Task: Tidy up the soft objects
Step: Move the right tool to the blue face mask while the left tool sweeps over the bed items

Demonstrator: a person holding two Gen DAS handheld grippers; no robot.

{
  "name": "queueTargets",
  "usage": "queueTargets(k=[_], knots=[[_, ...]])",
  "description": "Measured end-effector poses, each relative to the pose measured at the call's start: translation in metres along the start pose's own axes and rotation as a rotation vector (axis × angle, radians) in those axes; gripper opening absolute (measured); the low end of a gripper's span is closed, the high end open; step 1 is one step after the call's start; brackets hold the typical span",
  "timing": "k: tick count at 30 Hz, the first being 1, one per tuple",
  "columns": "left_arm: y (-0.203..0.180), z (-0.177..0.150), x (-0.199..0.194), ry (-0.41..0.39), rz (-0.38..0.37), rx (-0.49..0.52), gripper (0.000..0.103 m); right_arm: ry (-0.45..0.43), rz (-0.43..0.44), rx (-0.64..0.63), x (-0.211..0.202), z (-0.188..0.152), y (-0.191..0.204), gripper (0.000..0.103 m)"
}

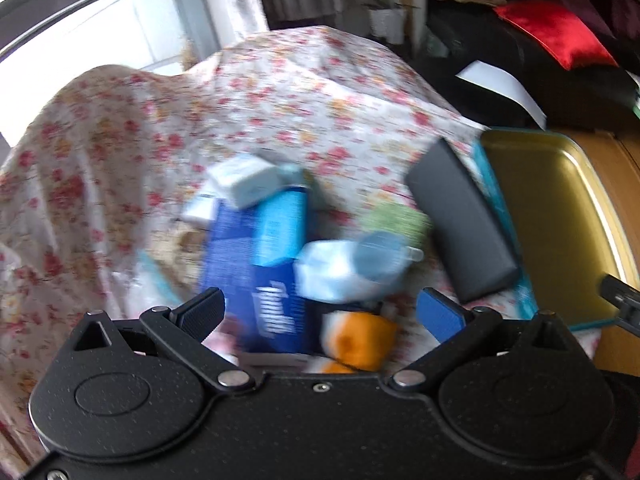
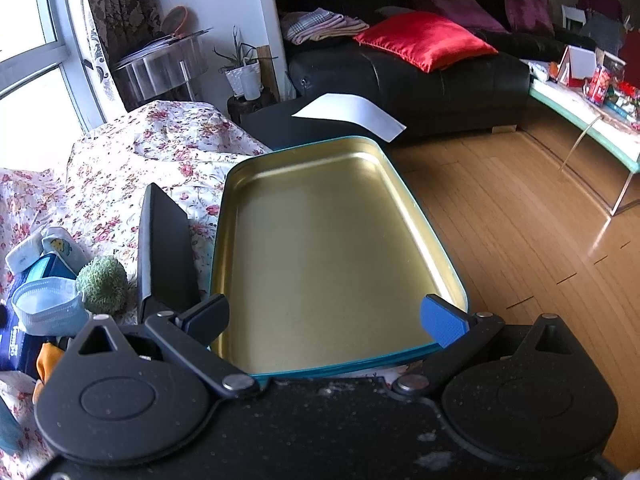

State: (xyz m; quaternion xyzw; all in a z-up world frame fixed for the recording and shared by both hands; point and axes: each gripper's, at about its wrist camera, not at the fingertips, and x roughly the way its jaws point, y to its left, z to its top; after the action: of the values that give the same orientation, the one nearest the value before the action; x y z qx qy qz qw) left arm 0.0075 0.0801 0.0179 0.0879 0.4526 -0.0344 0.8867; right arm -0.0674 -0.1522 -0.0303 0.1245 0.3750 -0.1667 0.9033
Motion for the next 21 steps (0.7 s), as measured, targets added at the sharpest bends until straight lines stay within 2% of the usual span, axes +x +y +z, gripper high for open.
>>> queueTargets(k=[8,13,17,21], knots=[[0.073,0.025,0.001,-0.055,0.073,0.027,0.099,-0.020,-0.038,-0.047,-0.003,-0.002,0.010,0.102],[0.096,0.034,0.005,-0.091,0.082,0.086,0.099,-0.015,-0.074,-0.100,-0.003,-0.004,0.021,0.102],[0.105,0.027,0.008,-0.109,0.042,0.161,0.099,-0.012,-0.096,-0.134,-0.004,-0.005,0.030,0.102],[0.118,0.020,0.015,-0.092,-0.009,0.179,0.099,-0.012,-0.118,-0.161,-0.006,-0.005,0.041,0.102]])
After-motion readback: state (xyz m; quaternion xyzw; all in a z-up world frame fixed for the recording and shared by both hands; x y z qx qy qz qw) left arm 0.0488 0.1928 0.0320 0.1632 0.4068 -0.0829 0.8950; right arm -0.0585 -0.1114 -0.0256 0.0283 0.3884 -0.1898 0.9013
